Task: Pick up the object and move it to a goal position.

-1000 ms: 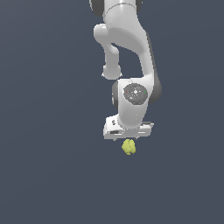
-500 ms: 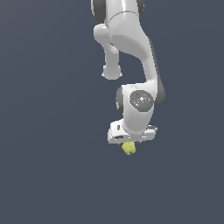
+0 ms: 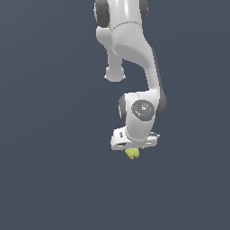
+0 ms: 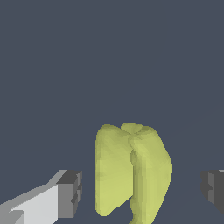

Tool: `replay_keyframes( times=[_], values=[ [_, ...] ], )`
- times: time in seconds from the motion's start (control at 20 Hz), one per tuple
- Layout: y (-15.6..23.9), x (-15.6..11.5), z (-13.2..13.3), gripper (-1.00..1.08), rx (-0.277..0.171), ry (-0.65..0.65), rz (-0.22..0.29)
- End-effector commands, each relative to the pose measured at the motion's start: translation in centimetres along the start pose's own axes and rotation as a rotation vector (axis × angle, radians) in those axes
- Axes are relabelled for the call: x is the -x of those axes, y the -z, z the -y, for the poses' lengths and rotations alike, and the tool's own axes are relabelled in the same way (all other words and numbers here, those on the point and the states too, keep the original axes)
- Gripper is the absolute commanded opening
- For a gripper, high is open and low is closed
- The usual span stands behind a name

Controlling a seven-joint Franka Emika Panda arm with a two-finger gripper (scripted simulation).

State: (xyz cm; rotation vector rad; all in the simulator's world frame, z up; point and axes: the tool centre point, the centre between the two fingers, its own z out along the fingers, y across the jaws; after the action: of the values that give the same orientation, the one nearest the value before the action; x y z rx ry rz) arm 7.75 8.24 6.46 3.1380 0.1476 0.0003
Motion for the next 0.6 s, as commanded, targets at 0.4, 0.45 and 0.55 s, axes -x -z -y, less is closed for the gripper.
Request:
replay_keyframes(
  times=[0.4,0.45,0.55],
  values=[
    [-2.15,-0.1,0.05,-1.0,0.0,0.0,0.0],
    [-2.15,-0.1,0.05,-1.0,0.0,0.0,0.0],
    [-2.15,-0.1,0.05,-1.0,0.0,0.0,0.0]
  ],
)
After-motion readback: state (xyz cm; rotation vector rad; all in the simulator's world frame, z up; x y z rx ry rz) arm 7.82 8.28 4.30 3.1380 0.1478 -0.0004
